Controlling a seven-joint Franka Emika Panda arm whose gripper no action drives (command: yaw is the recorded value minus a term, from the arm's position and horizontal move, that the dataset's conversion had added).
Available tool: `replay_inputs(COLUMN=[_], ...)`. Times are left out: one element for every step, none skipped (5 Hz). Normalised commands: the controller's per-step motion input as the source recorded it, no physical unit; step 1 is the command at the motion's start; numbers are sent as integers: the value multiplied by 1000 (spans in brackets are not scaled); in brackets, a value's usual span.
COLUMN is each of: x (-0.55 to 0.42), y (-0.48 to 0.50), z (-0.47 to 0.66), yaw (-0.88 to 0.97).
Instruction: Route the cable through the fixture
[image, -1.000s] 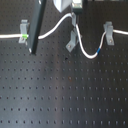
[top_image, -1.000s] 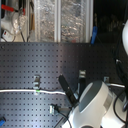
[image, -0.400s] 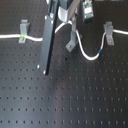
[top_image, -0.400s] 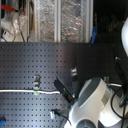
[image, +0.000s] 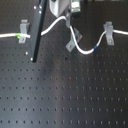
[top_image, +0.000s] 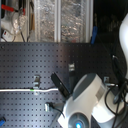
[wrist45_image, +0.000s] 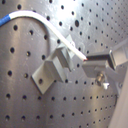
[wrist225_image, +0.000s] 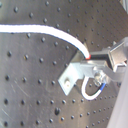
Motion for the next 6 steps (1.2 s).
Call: replay_inputs(x=[-241,-90,-88,-108,-15,-15], y=[-412,51,64,86,-12,13], z=[74,-86,-138,-182,-287,-133], yaw=[-254,203,120,143,0,0])
